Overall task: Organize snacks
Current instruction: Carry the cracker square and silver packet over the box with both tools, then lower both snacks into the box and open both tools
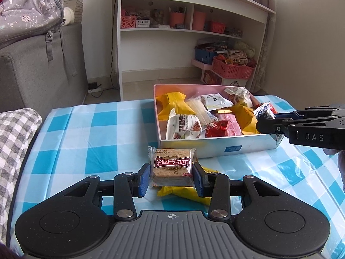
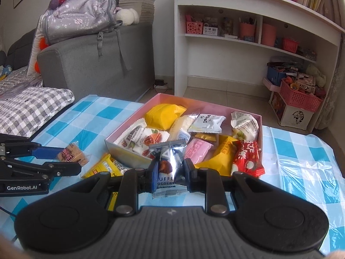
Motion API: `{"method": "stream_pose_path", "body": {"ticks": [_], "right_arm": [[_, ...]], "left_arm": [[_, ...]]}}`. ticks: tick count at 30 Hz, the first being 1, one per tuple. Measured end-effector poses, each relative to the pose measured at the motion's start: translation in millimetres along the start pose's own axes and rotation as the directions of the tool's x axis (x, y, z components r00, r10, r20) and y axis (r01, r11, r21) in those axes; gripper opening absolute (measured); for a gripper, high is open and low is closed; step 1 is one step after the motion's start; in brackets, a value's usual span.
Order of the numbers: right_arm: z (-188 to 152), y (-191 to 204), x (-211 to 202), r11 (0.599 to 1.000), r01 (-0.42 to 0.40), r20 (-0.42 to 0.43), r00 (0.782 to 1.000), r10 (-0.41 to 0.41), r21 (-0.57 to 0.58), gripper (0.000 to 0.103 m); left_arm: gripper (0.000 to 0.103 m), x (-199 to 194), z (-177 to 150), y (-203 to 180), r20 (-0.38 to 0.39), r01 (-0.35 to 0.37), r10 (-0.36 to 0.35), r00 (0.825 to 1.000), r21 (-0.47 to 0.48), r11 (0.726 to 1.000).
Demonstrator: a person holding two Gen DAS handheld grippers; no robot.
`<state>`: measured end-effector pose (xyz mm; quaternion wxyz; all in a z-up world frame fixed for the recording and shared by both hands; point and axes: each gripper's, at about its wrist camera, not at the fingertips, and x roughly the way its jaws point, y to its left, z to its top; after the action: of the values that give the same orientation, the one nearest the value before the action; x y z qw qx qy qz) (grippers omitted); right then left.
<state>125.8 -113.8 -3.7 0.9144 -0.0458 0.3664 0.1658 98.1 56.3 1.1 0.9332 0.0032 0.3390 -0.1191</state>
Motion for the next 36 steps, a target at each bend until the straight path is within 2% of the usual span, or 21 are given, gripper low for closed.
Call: {"method": "stream_pose_path", "body": {"ticks": [8, 18, 27, 36], "right_arm": [[13.3, -14.4, 9.3, 0.998, 0.015, 0.014, 1.0, -0.016, 0.068, 0.022], [37.7, -35.0, 37.7, 0.993, 0.037, 0.04, 0.998, -0.042, 0.116, 0.022], [44.1, -56.8, 65.5, 0.983, 0.061, 0.009, 0.998, -0.063, 0.174, 0.022], [38.6, -58.7, 78.1, 0.981, 0.085, -0.027, 0.996, -0.081, 0.174, 0.022]], "left_arm": [[0.039, 20.6, 27.3, -22.4, 0.031, 0.017, -0.017, 0.999, -0.013, 1.0], [0.039, 68.4, 62.2, -54.7, 0.036, 0.031, -0.033, 0.999, 0.069, 0.997], [0.039, 107.8, 70.8, -69.4, -0.006, 0.042, -0.041, 0.999, 0.095, 0.995], [0.04, 124.0, 72.4, -72.6, -0.028, 0.042, -0.04, 0.999, 0.073, 0.996]]}}
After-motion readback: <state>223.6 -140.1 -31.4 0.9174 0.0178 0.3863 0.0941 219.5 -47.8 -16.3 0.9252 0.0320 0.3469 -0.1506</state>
